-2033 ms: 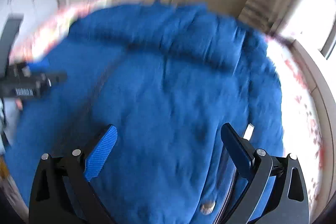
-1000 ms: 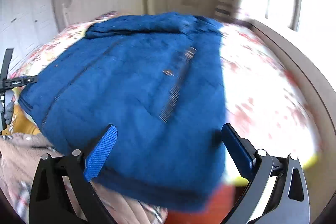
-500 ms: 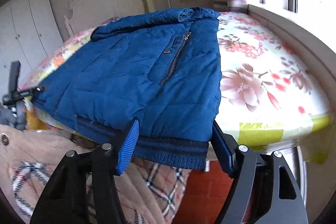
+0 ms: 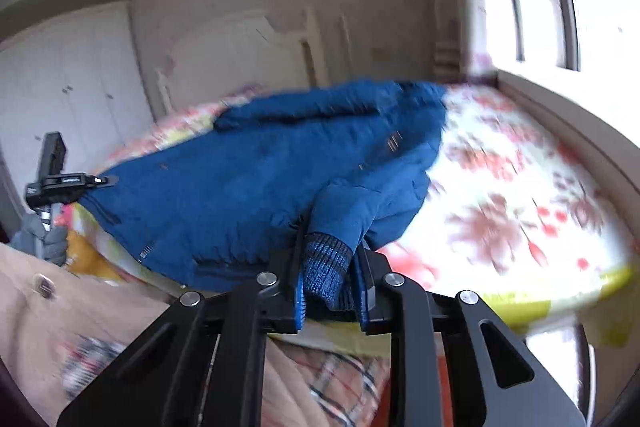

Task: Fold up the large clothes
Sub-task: 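Grasp the ribbed jacket hem with the right gripper while the left gripper grasps beside it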

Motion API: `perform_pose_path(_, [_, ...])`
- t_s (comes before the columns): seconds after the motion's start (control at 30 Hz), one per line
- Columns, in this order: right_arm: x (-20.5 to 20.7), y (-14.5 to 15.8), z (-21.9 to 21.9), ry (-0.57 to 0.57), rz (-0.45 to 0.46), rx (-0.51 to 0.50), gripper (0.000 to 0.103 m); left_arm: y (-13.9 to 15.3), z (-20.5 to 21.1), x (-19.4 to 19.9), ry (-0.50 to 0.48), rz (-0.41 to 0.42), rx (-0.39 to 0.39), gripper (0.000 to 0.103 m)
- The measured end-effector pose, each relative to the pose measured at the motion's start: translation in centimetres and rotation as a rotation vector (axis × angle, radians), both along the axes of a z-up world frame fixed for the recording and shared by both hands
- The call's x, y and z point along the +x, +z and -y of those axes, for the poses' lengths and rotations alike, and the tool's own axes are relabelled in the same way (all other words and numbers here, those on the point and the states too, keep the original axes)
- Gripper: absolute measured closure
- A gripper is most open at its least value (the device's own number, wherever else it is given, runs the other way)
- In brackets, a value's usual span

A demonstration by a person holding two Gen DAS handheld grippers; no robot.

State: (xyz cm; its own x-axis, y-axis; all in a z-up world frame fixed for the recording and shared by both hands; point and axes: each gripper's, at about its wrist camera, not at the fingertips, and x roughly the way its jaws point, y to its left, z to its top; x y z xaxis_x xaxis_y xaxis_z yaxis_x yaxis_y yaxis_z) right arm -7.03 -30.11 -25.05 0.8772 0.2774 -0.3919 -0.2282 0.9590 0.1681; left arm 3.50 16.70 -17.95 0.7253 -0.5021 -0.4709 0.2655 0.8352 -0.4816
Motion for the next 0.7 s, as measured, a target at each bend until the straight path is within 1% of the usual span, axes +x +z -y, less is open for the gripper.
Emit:
perform_pose_path(0.03, [-0.6, 0.9, -0.2, 0.03, 0.03, 0.021, 0.081, 1.0, -0.7, -0.5, 0.003, 0.021, -0.029, 0.094])
perform_pose_path(0.1, [-2.1, 2.9, -0.6, 0.092, 0.093, 0.058, 0.083, 3.1, -1.8, -1.9, 0.005, 0.067, -0.063, 0.094])
perform_pose_path(0.2, [-5.1, 6.6, -0.8, 0.181, 0.219, 0.093, 0.083, 6.4, -3.6, -5.4, -0.004, 0.165, -0.114, 0.094])
perform_pose_path(0.27, [-6.9, 9.0, -0.4, 0.203, 0.298, 0.113, 0.083, 8.4, -5.1, -8.1, -0.006, 0.239, -0.161, 0.094])
perform_pose_path(0.33, [-8.0, 11.2, 0.5, 0.216, 0.377, 0.162, 0.084, 10.1, -6.4, -9.7, 0.001, 0.308, -0.201, 0.093])
perform_pose_path(0.4, [-7.6, 12.7, 1.0, 0.219, 0.412, 0.203, 0.083, 11.4, -7.3, -9.9, -0.004, 0.344, -0.244, 0.09])
perform_pose_path(0.43, [-6.7, 13.3, 1.1, 0.211, 0.411, 0.216, 0.083, 12.1, -7.3, -9.3, -0.002, 0.352, -0.248, 0.089])
perform_pose_path(0.47, [-5.8, 13.6, 1.0, 0.198, 0.4, 0.21, 0.083, 12.6, -7.0, -8.6, 0.009, 0.347, -0.234, 0.088])
perform_pose_path(0.5, [-4.1, 13.9, 0.8, 0.176, 0.37, 0.197, 0.083, 12.9, -6.5, -7.2, 0.021, 0.332, -0.212, 0.086])
perform_pose_path(0.53, [-2.6, 14.1, 0.8, 0.156, 0.335, 0.189, 0.083, 12.9, -6.2, -5.8, 0.028, 0.312, -0.196, 0.085])
perform_pose_path(0.6, [2.8, 14.0, 0.8, 0.073, 0.225, 0.172, 0.083, 12.3, -5.0, -0.2, 0.058, 0.214, -0.153, 0.085])
perform_pose_path(0.63, [6.6, 13.6, 1.2, 0.03, 0.137, 0.173, 0.083, 11.5, -4.2, 3.0, 0.091, 0.156, -0.126, 0.085])
perform_pose_path(0.67, [9.1, 13.1, 1.5, 0.013, 0.077, 0.177, 0.082, 10.7, -3.2, 6.0, 0.121, 0.1, -0.089, 0.083])
perform_pose_path(0.7, [12.8, 12.3, 2.0, -0.011, -0.009, 0.185, 0.078, 9.8, -2.4, 8.9, 0.135, 0.049, -0.042, 0.082])
